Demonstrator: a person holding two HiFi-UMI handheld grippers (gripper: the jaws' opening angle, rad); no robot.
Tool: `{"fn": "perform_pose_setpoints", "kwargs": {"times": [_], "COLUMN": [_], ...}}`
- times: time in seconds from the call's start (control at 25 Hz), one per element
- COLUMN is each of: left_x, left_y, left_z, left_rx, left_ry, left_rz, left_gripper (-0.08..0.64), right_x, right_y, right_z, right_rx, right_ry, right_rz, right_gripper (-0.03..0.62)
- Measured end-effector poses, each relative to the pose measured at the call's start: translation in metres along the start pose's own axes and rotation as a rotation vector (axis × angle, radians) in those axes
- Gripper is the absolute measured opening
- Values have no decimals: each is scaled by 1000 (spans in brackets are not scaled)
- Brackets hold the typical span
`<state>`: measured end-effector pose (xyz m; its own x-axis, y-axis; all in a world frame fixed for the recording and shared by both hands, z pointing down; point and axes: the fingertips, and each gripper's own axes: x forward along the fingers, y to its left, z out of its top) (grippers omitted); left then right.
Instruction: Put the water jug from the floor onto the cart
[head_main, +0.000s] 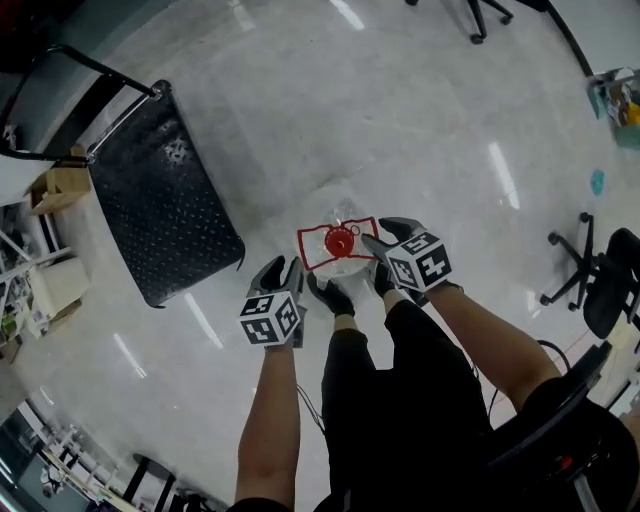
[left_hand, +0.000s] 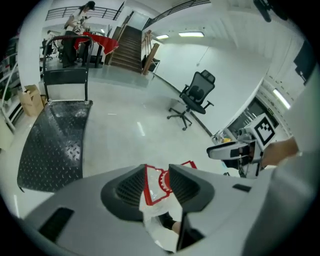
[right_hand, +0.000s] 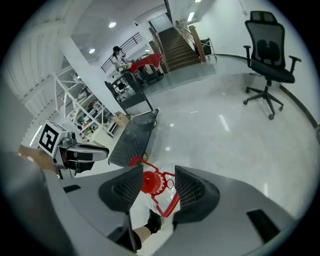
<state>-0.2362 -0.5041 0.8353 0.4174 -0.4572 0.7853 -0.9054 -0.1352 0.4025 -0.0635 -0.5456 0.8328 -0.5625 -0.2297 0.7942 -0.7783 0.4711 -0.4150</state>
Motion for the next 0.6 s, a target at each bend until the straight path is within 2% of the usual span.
{"fn": "perform_pose_setpoints", "kwargs": {"times": [0.16,0.36,0.6], "left_x": [41,76,95], "left_y": [14,24,27], "left_z": [-30,-62,-79], "left_rx": [9,100,0], "left_ry": [87,184,206], "left_rz": [16,36,3], "left_gripper": [138,152,152], "right_x": [34,55,72], "right_y": [-21,-35,-36], "right_z": [-41,-67,-83], "right_rx": [66,130,153], "right_ry": [69,59,96], "right_rz": [-25,-16,-20], "right_gripper": [186,190,189]}}
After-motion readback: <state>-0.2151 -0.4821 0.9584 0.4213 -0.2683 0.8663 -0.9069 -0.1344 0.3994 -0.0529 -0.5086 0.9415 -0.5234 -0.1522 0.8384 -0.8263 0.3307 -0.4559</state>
